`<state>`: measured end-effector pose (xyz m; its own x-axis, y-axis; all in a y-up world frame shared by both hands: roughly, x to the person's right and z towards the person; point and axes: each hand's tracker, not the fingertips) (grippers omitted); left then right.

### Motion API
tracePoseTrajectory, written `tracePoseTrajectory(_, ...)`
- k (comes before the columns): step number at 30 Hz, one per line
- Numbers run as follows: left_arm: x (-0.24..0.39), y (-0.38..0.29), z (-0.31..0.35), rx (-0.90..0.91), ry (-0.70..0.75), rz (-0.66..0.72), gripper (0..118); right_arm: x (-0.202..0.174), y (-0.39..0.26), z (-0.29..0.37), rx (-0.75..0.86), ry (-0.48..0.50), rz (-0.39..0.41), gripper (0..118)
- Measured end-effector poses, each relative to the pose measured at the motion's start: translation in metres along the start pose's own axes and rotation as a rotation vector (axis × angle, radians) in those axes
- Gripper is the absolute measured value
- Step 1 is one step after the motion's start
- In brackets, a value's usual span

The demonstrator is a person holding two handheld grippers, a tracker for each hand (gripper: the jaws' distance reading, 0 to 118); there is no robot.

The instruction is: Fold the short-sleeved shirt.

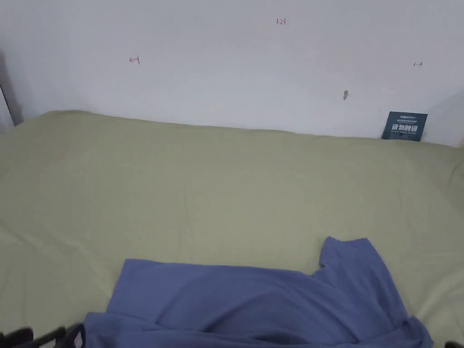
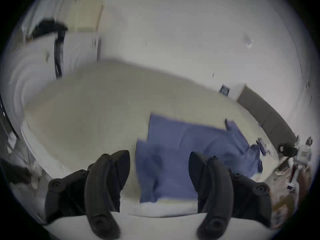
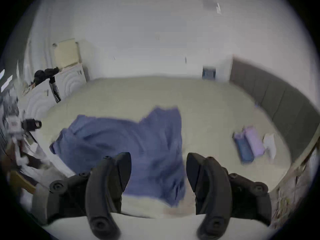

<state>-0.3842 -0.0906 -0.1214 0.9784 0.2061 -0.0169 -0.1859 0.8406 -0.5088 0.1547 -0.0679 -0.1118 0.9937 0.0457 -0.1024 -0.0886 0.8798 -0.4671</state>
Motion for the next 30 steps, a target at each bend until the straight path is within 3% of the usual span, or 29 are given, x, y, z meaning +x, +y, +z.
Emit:
tracePoseTrajectory(2, 0.029, 0.01, 0.011, 0.141, 0.068, -0.058, 53, -0.019, 0.012, 0.004, 0.107, -0.024, 0.05, 64)
tracePoseTrajectory(3, 0.036, 0.009, 0.012, 0.206, 0.078, -0.097, 31, -0.028, 0.015, 0.004, 0.146, -0.034, 0.07, 56)
tracePoseTrajectory(4, 0.044, 0.011, 0.014, 0.242, 0.067, -0.127, 8, -0.036, 0.015, 0.002, 0.156, -0.032, 0.104, 28)
tracePoseTrajectory(5, 0.053, 0.013, 0.013, 0.257, 0.069, -0.15, 7, -0.047, 0.016, -0.002, 0.152, -0.064, 0.125, 0)
tracePoseTrajectory(7, 0.053, 0.012, 0.007, 0.242, 0.02, -0.184, 0, -0.068, 0.014, -0.008, 0.157, -0.136, 0.169, 0)
tracePoseTrajectory(11, 0.06, 0.015, -0.013, 0.176, -0.018, -0.201, 0, -0.072, 0.009, -0.028, 0.108, -0.019, 0.033, 0)
tracePoseTrajectory(16, 0.054, 0.056, -0.077, 0.019, -0.061, -0.204, 0, -0.065, 0.018, -0.046, 0.093, -0.013, 0.048, 0)
tracePoseTrajectory(18, 0.048, 0.077, -0.115, -0.037, -0.021, -0.174, 4, -0.062, 0.025, -0.052, 0.092, -0.009, 0.039, 0)
tracePoseTrajectory(19, 0.042, 0.086, -0.132, -0.08, 0.0, -0.158, 14, -0.06, 0.027, -0.054, 0.093, -0.008, 0.035, 0)
tracePoseTrajectory(20, 0.037, 0.094, -0.153, -0.126, 0.009, -0.134, 28, -0.059, 0.027, -0.057, 0.096, -0.005, 0.031, 0)
tracePoseTrajectory(21, 0.032, 0.1, -0.171, -0.185, 0.006, -0.115, 52, -0.057, 0.027, -0.059, 0.097, -0.003, 0.028, 0)
tracePoseTrajectory(22, 0.026, 0.101, -0.191, -0.207, 0.004, -0.111, 84, -0.054, 0.027, -0.062, 0.096, 0.0, 0.024, 0)
tracePoseTrajectory(23, 0.021, 0.1, -0.208, -0.233, 0.004, -0.094, 93, -0.051, 0.027, -0.066, 0.09, 0.005, 0.02, 0)
tracePoseTrajectory(28, 0.003, 0.084, -0.289, -0.464, 0.1, -0.112, 93, -0.042, 0.019, -0.083, 0.018, -0.024, -0.008, 0)
tracePoseTrajectory(30, 0.0, 0.07, -0.308, -0.549, 0.11, -0.109, 92, -0.033, 0.018, -0.093, -0.027, -0.063, -0.054, 0)
